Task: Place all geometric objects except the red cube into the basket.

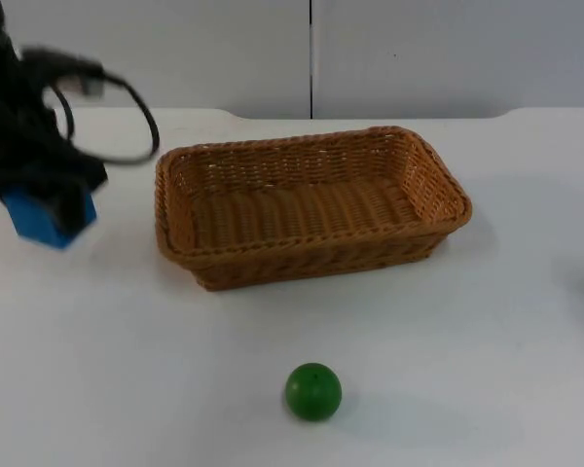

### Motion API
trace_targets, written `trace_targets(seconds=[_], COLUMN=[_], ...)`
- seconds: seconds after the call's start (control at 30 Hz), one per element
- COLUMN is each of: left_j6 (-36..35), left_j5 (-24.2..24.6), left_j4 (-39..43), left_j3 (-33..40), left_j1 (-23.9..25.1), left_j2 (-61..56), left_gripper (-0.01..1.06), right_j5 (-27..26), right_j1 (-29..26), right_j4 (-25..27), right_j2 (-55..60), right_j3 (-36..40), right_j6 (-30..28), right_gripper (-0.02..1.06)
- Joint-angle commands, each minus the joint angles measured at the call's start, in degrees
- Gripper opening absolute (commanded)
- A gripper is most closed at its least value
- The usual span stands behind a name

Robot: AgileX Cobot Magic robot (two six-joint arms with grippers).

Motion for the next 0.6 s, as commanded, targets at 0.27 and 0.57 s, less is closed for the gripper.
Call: trace_targets(seconds=[0.27, 0.57], left_j6=[-1.91, -2.02], left_j5=[-1.55, -3.08], left_j4=[-7.14, -6.91], left_j3=[-0.28, -8.74], left_j1=[-2.26, -10.44], left_j2=[-9.17, -1.22], left_gripper=[0.0, 0.0], right_j5=[-0.87, -1.01], right_j1=[-0.32, -0.32], right_j4=[0.0, 0.0], right_j2=[-0.04, -0.04], right_j3=[-0.23, -0.23], right_j6=[-0.3, -0.3], right_gripper=[1.05, 1.05])
